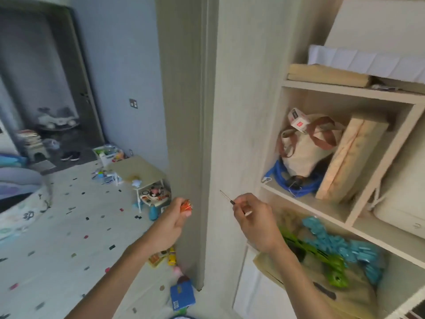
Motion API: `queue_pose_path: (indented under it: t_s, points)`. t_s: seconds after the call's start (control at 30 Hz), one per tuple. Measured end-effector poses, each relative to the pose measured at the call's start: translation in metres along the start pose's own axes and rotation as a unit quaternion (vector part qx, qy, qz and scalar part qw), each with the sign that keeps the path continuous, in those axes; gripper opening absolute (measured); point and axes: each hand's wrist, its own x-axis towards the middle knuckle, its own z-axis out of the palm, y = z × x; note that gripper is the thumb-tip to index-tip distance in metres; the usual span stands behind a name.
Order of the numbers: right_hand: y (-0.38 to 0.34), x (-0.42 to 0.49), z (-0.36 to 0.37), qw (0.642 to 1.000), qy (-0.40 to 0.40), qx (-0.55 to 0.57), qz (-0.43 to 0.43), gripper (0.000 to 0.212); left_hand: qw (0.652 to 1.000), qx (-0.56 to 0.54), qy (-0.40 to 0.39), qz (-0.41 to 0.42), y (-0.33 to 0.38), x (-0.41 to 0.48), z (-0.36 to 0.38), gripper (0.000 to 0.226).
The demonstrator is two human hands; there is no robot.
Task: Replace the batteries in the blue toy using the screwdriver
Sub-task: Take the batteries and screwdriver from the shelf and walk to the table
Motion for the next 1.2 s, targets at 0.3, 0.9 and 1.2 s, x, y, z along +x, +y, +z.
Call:
queue_pose_path:
  t_s: [0.3,0.9,1.2]
  points:
    - [-0.111,0.045,0.232,0.993,-0.086,0.019,-0.084,0.037,0.987,0.05,0.125,-0.089,-0.166,-0.079,-0.171,0.007]
    - [-0.198,0.264,0.588,0.978,-0.179,0.034,-0.098,0.022,0.957,-0.01,0.199,-0.211,-0.429,0.014,-0.388,0.015]
    - [-0.247,0.423,0.76,0.972,-0.199,0.055,-0.109,0.008,0.942,0.008,0.217,-0.256,-0.572,0.128,-0.521,0.012]
